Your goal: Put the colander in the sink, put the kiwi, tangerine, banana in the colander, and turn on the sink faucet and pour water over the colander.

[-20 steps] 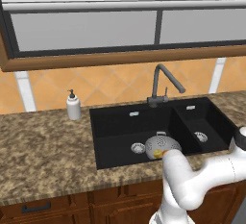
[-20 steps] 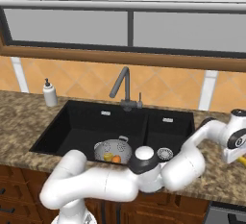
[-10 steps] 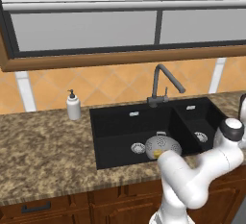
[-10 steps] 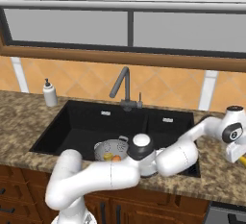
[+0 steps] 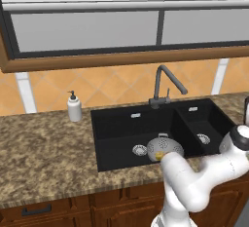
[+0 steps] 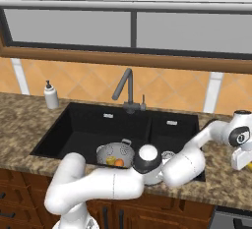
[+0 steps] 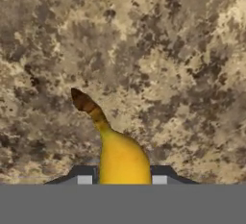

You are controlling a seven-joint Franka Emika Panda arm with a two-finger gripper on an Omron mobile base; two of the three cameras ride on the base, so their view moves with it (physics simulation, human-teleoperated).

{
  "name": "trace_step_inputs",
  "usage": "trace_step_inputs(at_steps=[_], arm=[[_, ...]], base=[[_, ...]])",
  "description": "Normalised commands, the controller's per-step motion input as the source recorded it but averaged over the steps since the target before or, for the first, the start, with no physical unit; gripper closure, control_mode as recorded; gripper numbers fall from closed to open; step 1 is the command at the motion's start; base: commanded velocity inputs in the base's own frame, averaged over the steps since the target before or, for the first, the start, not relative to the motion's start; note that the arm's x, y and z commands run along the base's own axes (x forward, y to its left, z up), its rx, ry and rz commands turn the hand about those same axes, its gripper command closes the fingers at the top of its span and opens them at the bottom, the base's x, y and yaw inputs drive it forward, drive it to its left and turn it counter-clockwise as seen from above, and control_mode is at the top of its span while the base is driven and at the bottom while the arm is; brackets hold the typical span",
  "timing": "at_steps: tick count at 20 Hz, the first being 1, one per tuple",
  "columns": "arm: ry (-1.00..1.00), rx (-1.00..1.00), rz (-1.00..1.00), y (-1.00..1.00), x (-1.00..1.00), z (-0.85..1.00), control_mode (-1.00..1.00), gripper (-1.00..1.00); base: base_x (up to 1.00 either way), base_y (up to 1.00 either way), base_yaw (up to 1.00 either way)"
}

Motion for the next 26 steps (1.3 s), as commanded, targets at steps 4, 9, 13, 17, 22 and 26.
trace_step_inputs(at_steps=[4,9,13,17,22,26], arm=[[0.00,0.12,0.02,0.38,-0.47,0.12,-1.00,1.00],[-0.04,0.04,0.02,0.60,-0.28,0.31,-1.00,1.00],[-0.25,0.00,0.07,0.79,-0.43,0.20,-1.00,1.00],[-0.34,-0.01,0.01,0.86,-0.61,0.03,-1.00,1.00],[-0.23,-0.06,0.00,0.85,-0.47,0.17,-1.00,1.00],[0.00,-0.27,0.09,0.76,-0.15,0.56,-1.00,1.00]], base=[[0.00,0.00,0.00],[0.00,0.00,0.00],[0.00,0.00,0.00],[0.00,0.00,0.00],[0.00,0.00,0.00],[0.00,0.00,0.00]])
